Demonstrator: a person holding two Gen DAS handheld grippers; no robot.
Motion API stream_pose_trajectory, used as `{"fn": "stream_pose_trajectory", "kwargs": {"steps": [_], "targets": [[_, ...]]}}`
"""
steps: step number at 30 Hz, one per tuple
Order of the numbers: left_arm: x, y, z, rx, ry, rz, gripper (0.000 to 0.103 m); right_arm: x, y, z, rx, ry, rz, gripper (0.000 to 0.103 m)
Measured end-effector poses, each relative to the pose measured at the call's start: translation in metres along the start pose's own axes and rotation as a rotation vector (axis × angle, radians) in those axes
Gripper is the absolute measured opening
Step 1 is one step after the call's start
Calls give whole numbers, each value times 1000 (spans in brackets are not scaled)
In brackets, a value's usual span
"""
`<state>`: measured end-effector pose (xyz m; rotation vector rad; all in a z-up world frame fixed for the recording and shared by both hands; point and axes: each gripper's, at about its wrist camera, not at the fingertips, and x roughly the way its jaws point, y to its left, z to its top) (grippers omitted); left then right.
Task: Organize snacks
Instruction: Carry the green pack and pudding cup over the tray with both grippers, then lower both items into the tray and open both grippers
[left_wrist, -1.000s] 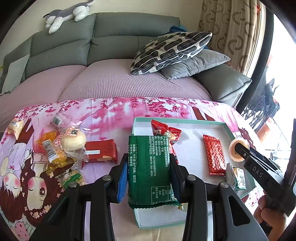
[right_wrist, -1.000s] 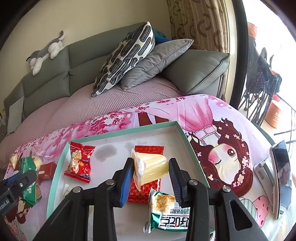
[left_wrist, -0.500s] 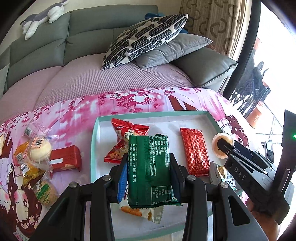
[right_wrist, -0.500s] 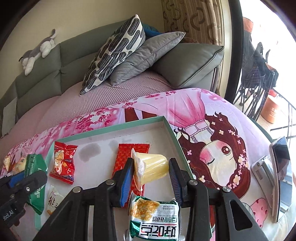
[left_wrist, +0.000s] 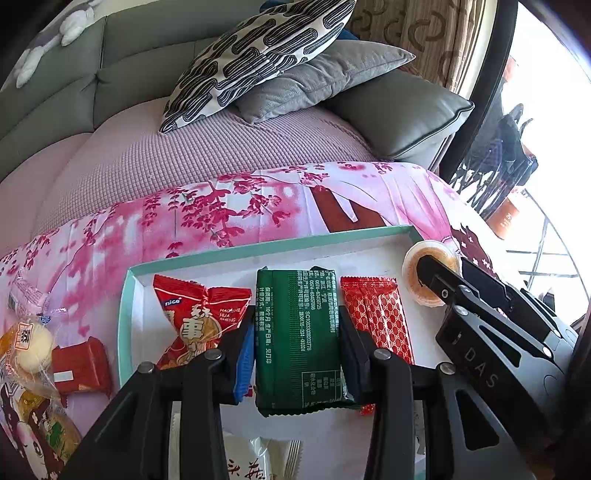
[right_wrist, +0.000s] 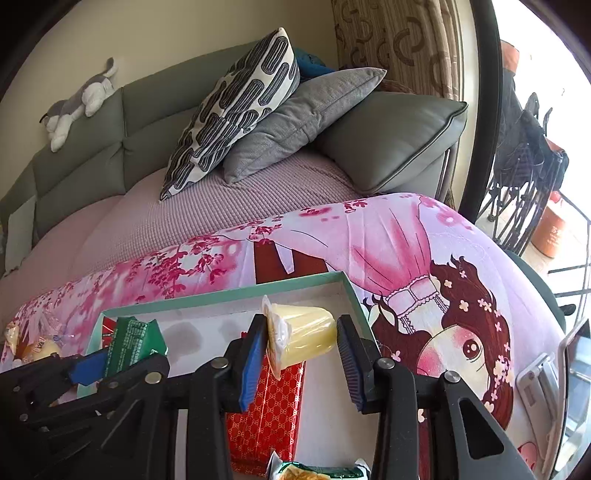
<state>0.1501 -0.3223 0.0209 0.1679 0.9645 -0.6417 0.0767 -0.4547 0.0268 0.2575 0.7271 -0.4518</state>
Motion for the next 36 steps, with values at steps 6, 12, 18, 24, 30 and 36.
{"fn": "stream_pose_trajectory", "kwargs": {"steps": [6,12,18,24,30,36], "targets": [[17,-4,4,11,28,9,42,19,-7,2,14,54,6,41],[31,-8,6,19,53,9,42,37,-14,-1,25,112,-3,41],[39,-9,5,19,79,20,42,43,-16,-2,29,134,0,41],[36,-8,8,10,83,32,48,43,-16,0,30,140,-3,42],[17,-8,12,3,59,30,53,30,-18,7,39,115,6,49],[-15,-7,10,-15,3,9,56,3,-18,11,51,93,8,51]]}}
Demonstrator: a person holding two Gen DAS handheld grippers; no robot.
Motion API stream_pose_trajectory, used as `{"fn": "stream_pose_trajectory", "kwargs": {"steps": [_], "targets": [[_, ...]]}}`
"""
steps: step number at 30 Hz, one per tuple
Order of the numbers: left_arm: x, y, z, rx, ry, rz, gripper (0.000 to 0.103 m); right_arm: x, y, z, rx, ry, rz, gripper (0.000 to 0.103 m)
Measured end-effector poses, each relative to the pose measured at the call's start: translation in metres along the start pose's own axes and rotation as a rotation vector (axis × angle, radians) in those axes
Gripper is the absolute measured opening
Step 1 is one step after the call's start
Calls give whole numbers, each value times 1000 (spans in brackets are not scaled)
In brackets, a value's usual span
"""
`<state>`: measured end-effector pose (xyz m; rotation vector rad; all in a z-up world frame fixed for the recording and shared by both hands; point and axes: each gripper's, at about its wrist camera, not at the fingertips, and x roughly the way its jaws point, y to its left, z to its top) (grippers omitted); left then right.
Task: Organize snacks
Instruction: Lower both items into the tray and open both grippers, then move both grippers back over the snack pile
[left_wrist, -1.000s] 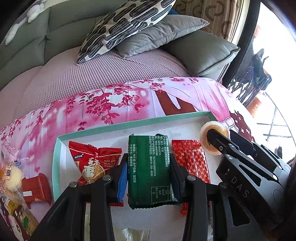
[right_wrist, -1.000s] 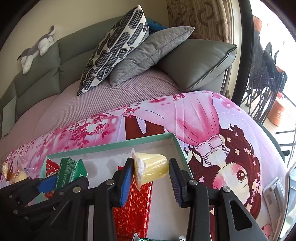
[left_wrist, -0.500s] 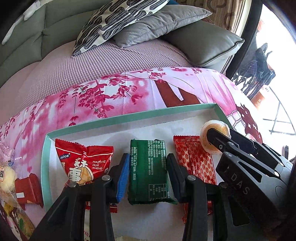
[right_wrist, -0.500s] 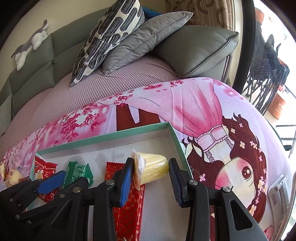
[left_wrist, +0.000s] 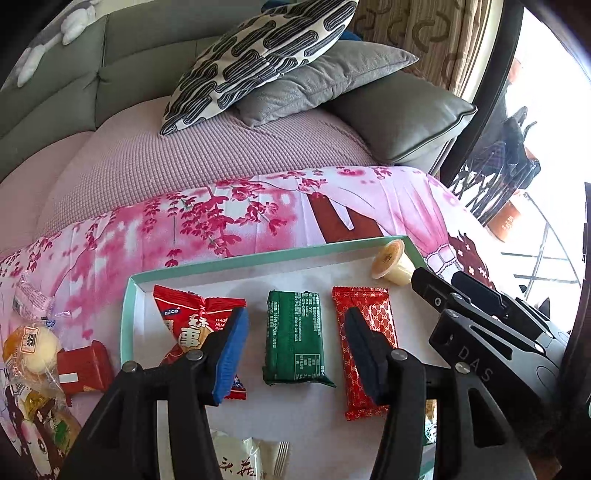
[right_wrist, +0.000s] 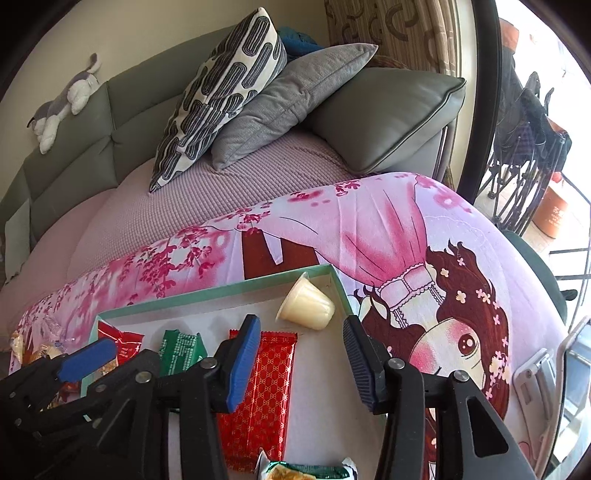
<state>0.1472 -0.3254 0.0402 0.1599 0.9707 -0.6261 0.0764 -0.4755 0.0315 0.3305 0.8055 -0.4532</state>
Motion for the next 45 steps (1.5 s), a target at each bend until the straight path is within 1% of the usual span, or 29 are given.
{"fn": "stream_pose_trajectory", "kwargs": {"steps": [5,10,14,19,23,29,35,36,37,38,39,40,41,42,44,45], "targets": [[-19,14,-15,-29,-21,32,56,-19,4,-11,9,0,-11,51],[-33,38,-35,-92,-42,67,56,-31,20,-28,-21,18,-22,51],[-37,55,-50,-141,-43,89,56,-38,38,-43,-48,29,29,51],[-34,68,-62,-171,-38,125,56,-34,51,-52,-78,43,52,51],[-30,73,-67,-186,-42,144,56,-28,48,-55,-67,62,53,51],[-27,79,-70,-203,-49,171,56,-14,36,-58,-49,101,26,51],[-25,85,-72,-227,-56,192,56,-10,32,-60,-51,114,8,51],[-25,85,-73,-227,-54,194,60,-9,32,-60,-54,115,8,53],[-24,85,-73,-228,-51,196,75,-9,33,-60,-56,114,8,60],[-22,85,-73,-227,-50,198,83,-9,33,-60,-56,108,11,64],[-22,85,-74,-225,-55,203,93,-9,34,-60,-56,103,18,65],[-22,85,-74,-226,-65,212,94,-8,34,-61,-59,101,24,67],[-22,85,-75,-227,-72,220,94,-8,35,-61,-64,98,27,74],[-22,86,-75,-229,-76,228,94,-9,37,-61,-69,89,30,79],[-22,87,-76,-231,-75,247,98,-11,40,-62,-84,70,32,97],[-22,87,-76,-231,-78,258,102,-11,41,-61,-85,61,33,102]]}}
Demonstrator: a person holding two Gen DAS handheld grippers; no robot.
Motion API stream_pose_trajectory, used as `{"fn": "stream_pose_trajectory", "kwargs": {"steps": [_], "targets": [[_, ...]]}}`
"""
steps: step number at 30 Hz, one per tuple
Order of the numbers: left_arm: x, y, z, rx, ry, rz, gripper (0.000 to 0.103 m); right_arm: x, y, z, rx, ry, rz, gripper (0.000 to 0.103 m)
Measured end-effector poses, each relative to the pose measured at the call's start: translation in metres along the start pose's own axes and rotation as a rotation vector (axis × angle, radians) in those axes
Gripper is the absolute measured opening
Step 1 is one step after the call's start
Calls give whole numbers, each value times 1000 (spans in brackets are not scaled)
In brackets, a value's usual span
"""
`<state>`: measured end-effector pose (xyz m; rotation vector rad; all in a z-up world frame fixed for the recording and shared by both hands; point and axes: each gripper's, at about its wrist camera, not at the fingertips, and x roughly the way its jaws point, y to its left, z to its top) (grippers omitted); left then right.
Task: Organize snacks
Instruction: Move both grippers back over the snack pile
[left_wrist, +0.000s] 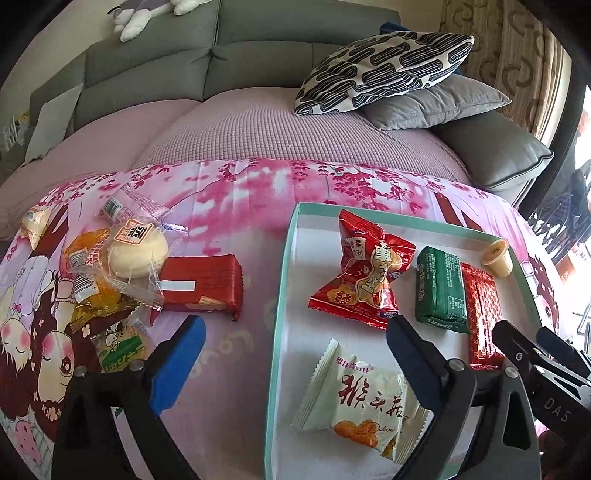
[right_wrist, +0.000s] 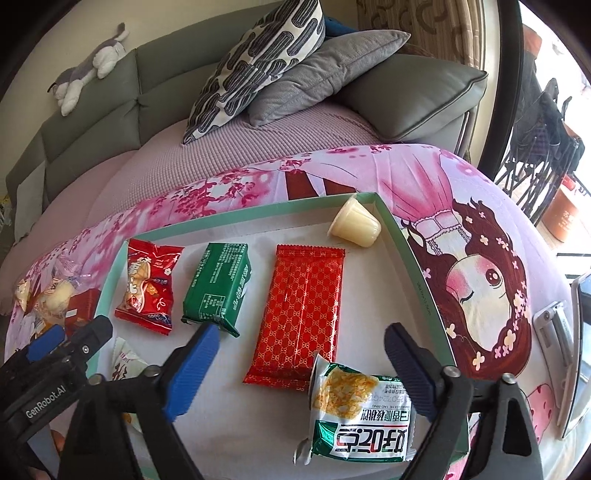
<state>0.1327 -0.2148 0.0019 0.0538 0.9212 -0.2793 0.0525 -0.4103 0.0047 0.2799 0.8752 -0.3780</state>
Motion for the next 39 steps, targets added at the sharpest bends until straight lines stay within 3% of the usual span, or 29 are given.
{"fn": "stream_pose_trajectory", "kwargs": {"steps": [13,20,25,30,36,39], "targets": [[-11,4,2,-17,-59,-14,102,1,14,-3,-25,14,39,103],[-19,13,5,-10,-81,56,102,2,26,-5,-38,29,65,103],[-20,22,5,-13,-79,134,102,-2,37,-6,-62,5,-9,103],[-21,35,4,-54,-69,159,102,-3,36,-8,-29,-4,25,103],[-25,48,3,-97,-63,179,102,-3,46,-10,-51,-9,-73,103],[-27,56,3,-110,-56,178,102,-4,52,-11,-63,-9,-80,103]]}}
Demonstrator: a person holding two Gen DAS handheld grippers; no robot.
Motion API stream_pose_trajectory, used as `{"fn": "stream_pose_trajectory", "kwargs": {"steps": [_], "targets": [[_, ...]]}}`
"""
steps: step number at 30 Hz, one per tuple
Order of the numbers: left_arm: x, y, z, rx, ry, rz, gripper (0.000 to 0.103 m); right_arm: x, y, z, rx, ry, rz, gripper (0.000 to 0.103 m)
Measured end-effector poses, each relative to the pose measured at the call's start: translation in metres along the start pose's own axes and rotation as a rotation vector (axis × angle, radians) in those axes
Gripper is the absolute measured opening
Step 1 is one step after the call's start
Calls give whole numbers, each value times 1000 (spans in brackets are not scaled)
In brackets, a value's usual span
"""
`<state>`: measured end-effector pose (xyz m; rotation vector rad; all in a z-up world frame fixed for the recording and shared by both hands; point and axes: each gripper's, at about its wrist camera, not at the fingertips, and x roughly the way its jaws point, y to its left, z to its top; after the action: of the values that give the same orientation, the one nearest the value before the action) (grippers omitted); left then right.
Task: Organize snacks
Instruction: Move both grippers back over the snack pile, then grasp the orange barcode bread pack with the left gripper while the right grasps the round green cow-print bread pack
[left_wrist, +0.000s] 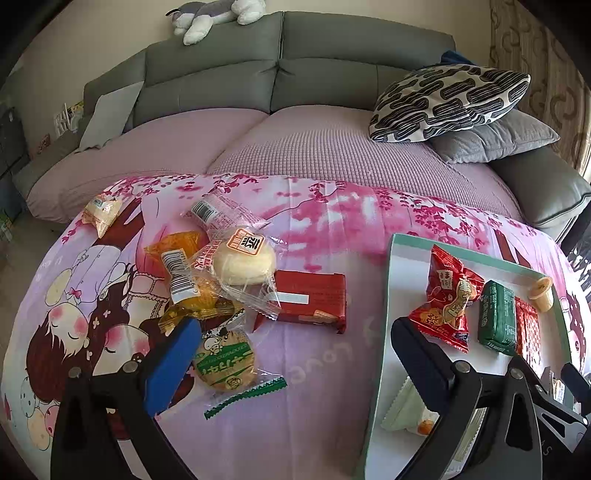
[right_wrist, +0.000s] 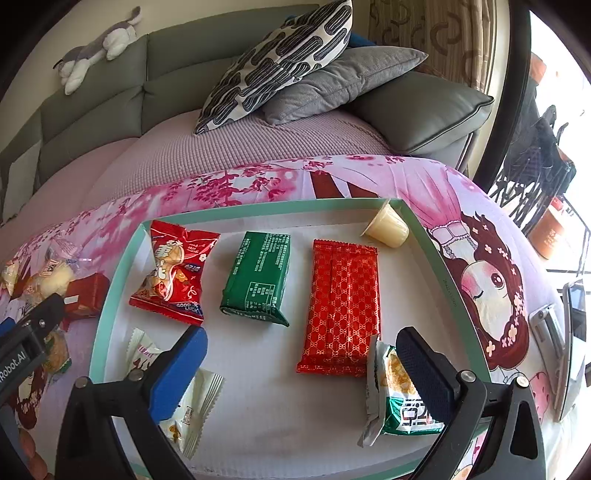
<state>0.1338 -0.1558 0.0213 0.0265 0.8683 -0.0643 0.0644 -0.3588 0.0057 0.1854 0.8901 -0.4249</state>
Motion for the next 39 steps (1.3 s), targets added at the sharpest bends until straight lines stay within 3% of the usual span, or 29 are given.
{"fn": "stream_pose_trajectory", "kwargs": {"steps": [6,10,13,17,25,39], "targets": [[1,19,1,-6,28,38,102,-11,14,1,-42,-46,11,103],[0,44,4,-65,48,30,102,-16,25,2,-58,-63,29,103],[-5,66,7,-96,26,20,102,-19,38,2,-77,-66,32,103],[-8,94,9,-124,-2,69,102,-26,60,1,-112,-85,64,103],[-7,147,6,-224,-7,80,102,-32,123,-8,-222,-78,172,103],[17,188,-3,-276,59,58,102,-23,205,-31,-376,-37,278,103]]}}
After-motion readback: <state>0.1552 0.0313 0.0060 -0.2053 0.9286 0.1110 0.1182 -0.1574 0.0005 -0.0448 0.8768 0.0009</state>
